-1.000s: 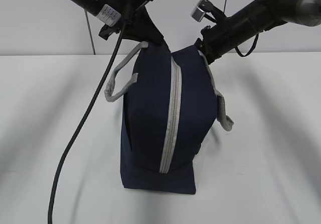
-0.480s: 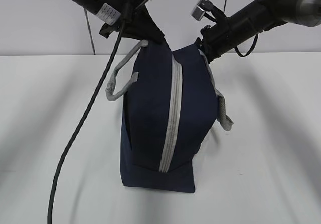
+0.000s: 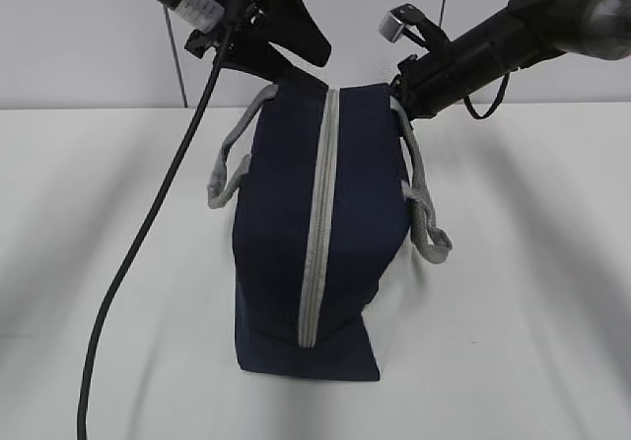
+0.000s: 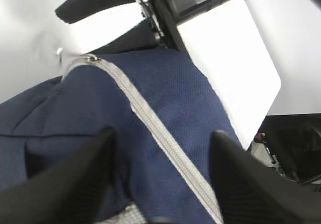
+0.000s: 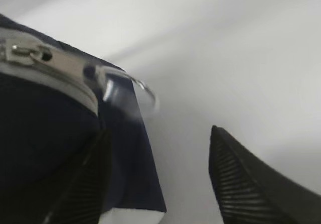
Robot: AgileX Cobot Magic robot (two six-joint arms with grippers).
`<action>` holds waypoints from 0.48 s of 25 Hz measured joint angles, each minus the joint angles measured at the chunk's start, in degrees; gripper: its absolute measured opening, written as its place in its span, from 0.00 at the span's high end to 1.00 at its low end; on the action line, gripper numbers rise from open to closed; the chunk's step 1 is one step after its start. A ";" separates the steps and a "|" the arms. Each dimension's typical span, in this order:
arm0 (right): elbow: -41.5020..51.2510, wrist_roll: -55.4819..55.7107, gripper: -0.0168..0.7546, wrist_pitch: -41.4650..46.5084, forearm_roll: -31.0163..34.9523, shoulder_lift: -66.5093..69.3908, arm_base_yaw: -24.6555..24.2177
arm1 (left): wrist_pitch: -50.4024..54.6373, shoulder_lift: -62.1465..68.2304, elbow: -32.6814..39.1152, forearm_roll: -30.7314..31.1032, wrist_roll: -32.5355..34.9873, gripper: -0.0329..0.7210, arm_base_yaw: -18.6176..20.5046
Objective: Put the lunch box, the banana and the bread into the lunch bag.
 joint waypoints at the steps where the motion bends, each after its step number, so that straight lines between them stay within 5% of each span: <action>1: 0.00 0.46 0.34 0.00 0.00 -0.13 0.00 | 0.00 0.00 -0.11 0.40 0.00 0.32 0.00; 7: 0.12 8.42 0.36 0.43 -2.21 -5.15 -1.19 | 0.11 -1.90 -0.12 5.75 -1.57 0.29 -0.04; 12: 0.12 26.86 0.43 2.35 -12.22 -10.11 -1.99 | 0.55 -5.86 -0.12 15.67 -6.11 0.29 -0.04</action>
